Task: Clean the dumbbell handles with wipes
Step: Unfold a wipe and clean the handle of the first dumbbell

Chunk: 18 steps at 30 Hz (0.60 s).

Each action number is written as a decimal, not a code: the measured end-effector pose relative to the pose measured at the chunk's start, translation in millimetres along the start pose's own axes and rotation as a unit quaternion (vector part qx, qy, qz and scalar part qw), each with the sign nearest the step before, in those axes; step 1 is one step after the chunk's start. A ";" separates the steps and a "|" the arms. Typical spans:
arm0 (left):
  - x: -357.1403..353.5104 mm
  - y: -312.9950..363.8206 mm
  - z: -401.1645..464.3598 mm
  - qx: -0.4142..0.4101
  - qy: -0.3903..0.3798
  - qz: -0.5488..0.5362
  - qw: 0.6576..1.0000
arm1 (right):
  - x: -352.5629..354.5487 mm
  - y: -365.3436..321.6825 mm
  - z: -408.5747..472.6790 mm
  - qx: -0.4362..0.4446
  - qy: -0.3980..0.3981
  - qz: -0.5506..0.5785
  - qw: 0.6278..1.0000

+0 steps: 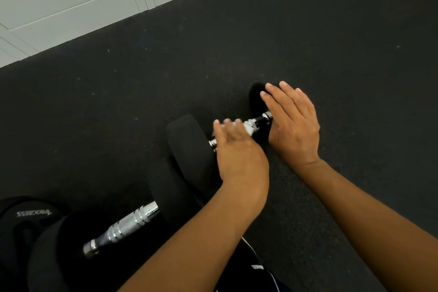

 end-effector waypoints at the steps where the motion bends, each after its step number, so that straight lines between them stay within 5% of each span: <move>1: -0.8 0.7 1.0 -0.017 0.029 -0.029 0.999 | -0.1 0.4 -0.8 0.002 0.001 -0.001 1.000; 4: -1.3 -0.9 -0.4 -0.031 0.047 -0.041 0.998 | -0.3 0.3 -0.9 0.008 0.000 -0.002 1.000; 10: -5.0 -8.4 -1.1 0.012 -0.082 0.091 0.992 | 1.2 -0.9 1.1 -0.003 -0.004 0.009 1.000; 16: -7.8 -1.0 -6.0 -0.040 0.069 -0.043 0.996 | 1.6 -0.7 0.1 -0.005 -0.024 0.012 1.000; 18: -12.2 -2.1 -9.1 -0.034 0.058 -0.032 0.997 | 1.6 -0.3 -0.3 -0.004 -0.024 0.012 1.000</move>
Point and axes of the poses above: each hand's wrist, its own z-axis towards the middle knuckle, its own x-axis out of the back of the hand, y = z × x, the point moved 2 cm from there along z, towards the middle knuckle, and after that the axes turned 4 degrees about -z, right-handed, at the moved point
